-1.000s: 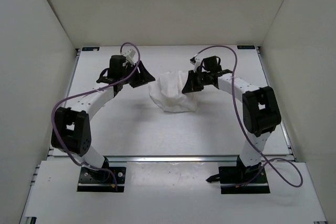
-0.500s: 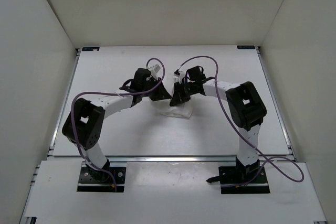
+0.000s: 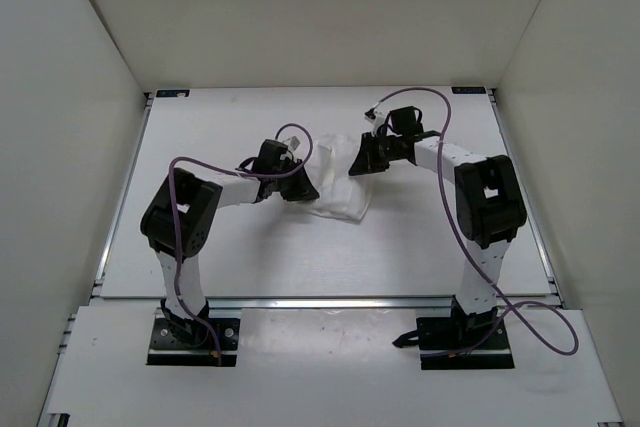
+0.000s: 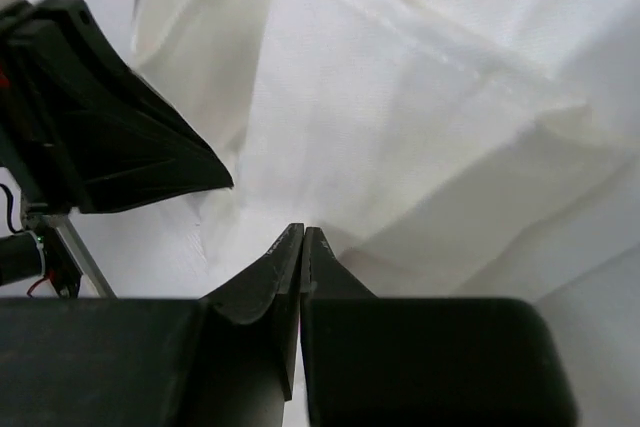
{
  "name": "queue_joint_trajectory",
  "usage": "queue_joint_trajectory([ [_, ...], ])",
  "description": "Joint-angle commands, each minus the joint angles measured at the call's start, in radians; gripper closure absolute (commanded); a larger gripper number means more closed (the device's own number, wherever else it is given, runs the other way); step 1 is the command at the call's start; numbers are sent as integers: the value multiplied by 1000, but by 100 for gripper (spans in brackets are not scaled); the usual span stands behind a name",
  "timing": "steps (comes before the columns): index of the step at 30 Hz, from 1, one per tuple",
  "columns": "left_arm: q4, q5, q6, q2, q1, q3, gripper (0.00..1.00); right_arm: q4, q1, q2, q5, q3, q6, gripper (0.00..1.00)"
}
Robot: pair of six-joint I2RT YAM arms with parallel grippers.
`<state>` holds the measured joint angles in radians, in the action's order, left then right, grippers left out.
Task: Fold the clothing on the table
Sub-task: Fold the skirt
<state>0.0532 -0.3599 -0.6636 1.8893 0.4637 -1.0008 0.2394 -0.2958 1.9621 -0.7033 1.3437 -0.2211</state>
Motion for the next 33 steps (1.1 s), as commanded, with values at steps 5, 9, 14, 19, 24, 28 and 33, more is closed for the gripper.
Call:
queue_joint_trajectory([
  [5,-42,12,88,-91,-14,-105,28,46,53,-106,85,14,26,86],
  [9,-108,-24,125,-191,-72,-162,1,101,116,-186,90,61,8,69],
  [14,-313,198,295,-320,-91,-275,2,179,175,-293,175,123,57,42],
  [19,-600,407,410,-308,-83,-424,1,386,132,-321,379,207,138,30],
  [24,-821,470,424,-245,-96,-461,1,436,96,-335,439,100,141,37],
  [28,-822,506,429,-294,-79,-371,2,308,116,-440,349,-105,100,40],
  [33,-823,498,435,-358,-66,-288,1,304,135,-479,353,-178,95,40],
])
